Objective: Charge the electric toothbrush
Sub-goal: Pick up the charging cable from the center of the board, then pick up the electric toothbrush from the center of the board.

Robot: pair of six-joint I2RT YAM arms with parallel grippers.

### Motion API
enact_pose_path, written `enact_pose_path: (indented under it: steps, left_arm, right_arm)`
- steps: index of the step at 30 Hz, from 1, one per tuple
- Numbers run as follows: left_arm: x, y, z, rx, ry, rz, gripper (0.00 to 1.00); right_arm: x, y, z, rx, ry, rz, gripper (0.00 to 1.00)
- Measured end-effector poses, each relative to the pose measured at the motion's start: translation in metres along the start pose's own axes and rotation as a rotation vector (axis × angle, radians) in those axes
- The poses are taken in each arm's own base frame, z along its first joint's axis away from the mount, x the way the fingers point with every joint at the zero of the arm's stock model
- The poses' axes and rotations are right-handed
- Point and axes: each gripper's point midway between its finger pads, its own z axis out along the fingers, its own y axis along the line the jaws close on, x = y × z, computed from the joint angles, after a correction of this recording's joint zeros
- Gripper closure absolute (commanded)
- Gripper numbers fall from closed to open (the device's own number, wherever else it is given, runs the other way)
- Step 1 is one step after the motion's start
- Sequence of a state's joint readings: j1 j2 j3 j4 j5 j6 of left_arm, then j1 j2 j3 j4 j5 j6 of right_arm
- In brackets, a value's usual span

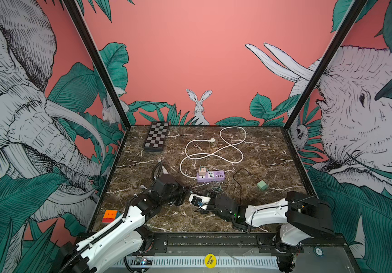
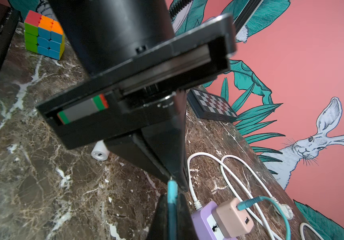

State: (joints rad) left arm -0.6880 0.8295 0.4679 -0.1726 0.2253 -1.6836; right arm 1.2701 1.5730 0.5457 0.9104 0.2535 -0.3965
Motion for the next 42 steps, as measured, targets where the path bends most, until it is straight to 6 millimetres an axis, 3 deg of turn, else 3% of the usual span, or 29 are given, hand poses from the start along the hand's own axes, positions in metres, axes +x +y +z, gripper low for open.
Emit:
enact_pose_path:
  steps: [2, 4, 7, 9, 10, 15, 20, 23, 26, 28, 42]
  left_arm:
    - [-0.001, -0.001, -0.001, 0.004, -0.004, 0.006, 0.58]
    - [-0.005, -0.003, -0.004, 0.013, -0.017, 0.01, 0.49]
    - [-0.02, -0.007, -0.014, 0.021, -0.064, 0.017, 0.27]
    - [-0.034, -0.009, -0.022, 0.021, -0.111, 0.026, 0.03]
    - [-0.044, -0.01, -0.027, 0.022, -0.142, 0.036, 0.01]
    - [-0.088, 0.007, -0.039, -0.096, -0.272, 0.082, 0.01]
    - [-0.117, 0.028, -0.03, -0.329, -0.291, 0.165, 0.01]
    - [-0.129, 0.031, -0.021, -0.426, -0.281, 0.228, 0.05]
    - [-0.141, 0.036, -0.012, -0.488, -0.283, 0.276, 0.15]
    - [-0.149, 0.045, -0.007, -0.53, -0.287, 0.292, 0.27]
    - [-0.194, 0.06, 0.027, -0.625, -0.316, 0.41, 0.35]
  right_arm:
    - [-0.001, -0.001, -0.001, 0.0, 0.003, -0.001, 1.0]
    - [-0.001, -0.003, -0.003, 0.004, 0.011, 0.002, 1.0]
    - [0.0, -0.006, -0.006, 0.013, 0.028, 0.017, 1.0]
    - [-0.001, -0.009, -0.009, 0.019, 0.029, 0.035, 1.0]
    - [-0.002, -0.01, -0.011, 0.021, 0.028, 0.046, 1.0]
    - [-0.005, -0.012, -0.017, 0.01, 0.03, 0.116, 1.0]
    - [-0.005, 0.0, -0.021, -0.05, 0.042, 0.185, 1.0]
    - [-0.003, 0.01, -0.022, -0.096, 0.056, 0.212, 1.0]
    - [-0.001, 0.018, -0.024, -0.134, 0.066, 0.243, 1.0]
    - [0.0, 0.022, -0.024, -0.155, 0.076, 0.262, 1.0]
    - [-0.003, 0.04, -0.025, -0.228, 0.078, 0.311, 1.0]
